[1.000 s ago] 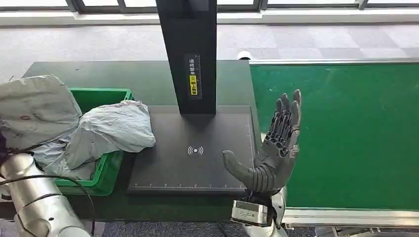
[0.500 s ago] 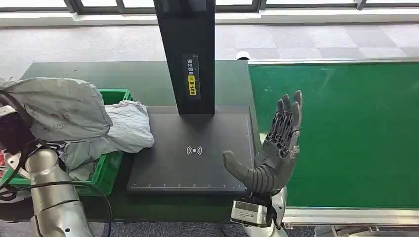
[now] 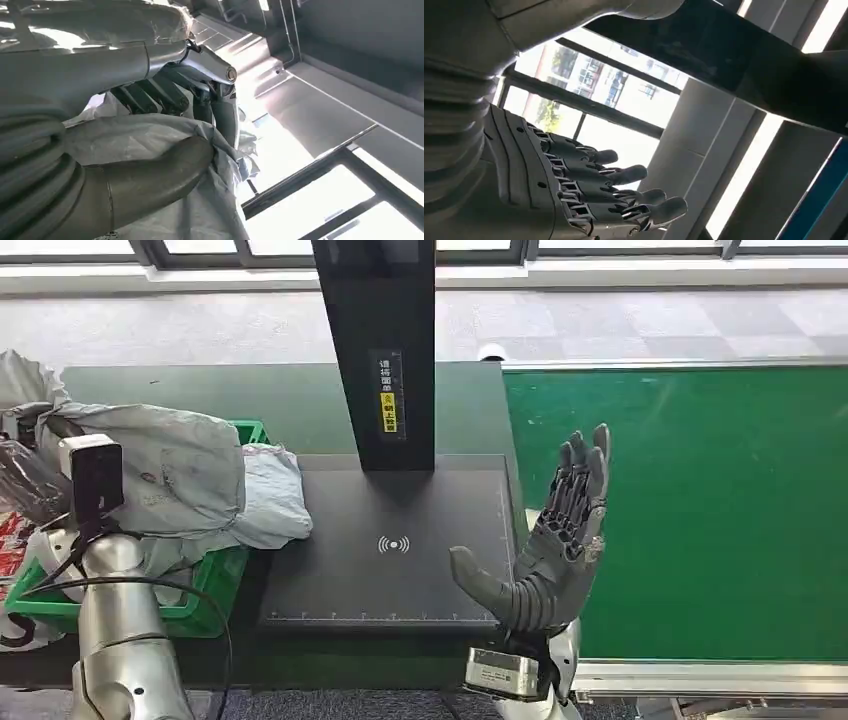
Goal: Moved the parcel from conveyor to table for the left to box.
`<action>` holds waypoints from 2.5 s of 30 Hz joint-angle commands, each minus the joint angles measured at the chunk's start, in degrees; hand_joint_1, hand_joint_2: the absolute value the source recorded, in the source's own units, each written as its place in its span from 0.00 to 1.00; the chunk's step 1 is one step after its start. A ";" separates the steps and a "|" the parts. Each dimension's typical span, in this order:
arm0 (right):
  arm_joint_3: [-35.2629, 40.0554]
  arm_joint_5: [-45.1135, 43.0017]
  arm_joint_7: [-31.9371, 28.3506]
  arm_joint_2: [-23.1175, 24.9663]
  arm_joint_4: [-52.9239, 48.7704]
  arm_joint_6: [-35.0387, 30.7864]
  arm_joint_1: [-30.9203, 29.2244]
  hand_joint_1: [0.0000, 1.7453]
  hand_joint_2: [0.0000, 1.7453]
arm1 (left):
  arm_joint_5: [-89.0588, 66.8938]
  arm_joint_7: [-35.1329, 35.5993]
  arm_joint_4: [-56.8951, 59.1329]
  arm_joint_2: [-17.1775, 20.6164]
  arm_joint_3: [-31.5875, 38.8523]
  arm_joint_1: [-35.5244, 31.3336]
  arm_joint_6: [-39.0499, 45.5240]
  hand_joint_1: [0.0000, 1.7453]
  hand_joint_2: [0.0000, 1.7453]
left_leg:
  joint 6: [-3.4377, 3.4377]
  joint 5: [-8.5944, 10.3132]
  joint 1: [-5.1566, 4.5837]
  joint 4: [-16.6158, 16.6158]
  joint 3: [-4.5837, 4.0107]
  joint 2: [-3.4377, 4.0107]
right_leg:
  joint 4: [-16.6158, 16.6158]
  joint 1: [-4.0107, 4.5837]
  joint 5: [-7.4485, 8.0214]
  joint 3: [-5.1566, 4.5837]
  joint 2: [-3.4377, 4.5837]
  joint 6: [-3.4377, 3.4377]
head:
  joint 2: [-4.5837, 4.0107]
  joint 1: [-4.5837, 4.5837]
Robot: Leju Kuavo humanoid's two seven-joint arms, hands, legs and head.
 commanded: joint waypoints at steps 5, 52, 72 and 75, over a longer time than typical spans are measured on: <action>-0.34 -0.15 0.02 2.12 1.57 0.09 4.53 0.00 1.00 | -0.13 0.11 6.02 0.48 5.01 -3.56 -0.06 1.00 1.00 | 0.07 0.01 0.01 -0.20 0.18 -0.13 | -0.18 0.02 -0.04 0.22 -0.17 0.00 | 0.00 0.00; -0.42 -0.45 0.02 2.12 5.16 0.09 4.11 0.00 1.00 | 19.39 -3.52 -15.98 -1.51 1.00 4.90 -0.06 0.00 1.00 | 0.05 -0.04 0.06 -0.11 0.09 0.05 | -0.14 0.07 -0.02 0.10 0.02 0.01 | 0.00 0.00; 14.38 -20.67 0.02 -3.87 19.41 7.39 -5.72 0.00 1.00 | 47.53 -3.52 -7.07 -6.65 -51.12 25.46 -24.97 0.00 1.00 | 0.60 -0.20 -0.35 -0.31 0.32 -0.18 | -0.43 -0.19 -0.17 0.52 -0.27 0.41 | 0.00 -0.13; 13.04 -20.73 0.02 -3.29 20.89 7.27 -5.98 0.00 1.00 | 50.11 -3.52 -7.92 -6.63 -49.02 25.99 -26.81 0.00 1.00 | 0.56 -0.24 -0.30 -0.20 0.27 -0.05 | -0.31 -0.17 -0.20 0.42 -0.15 0.40 | 0.00 -0.15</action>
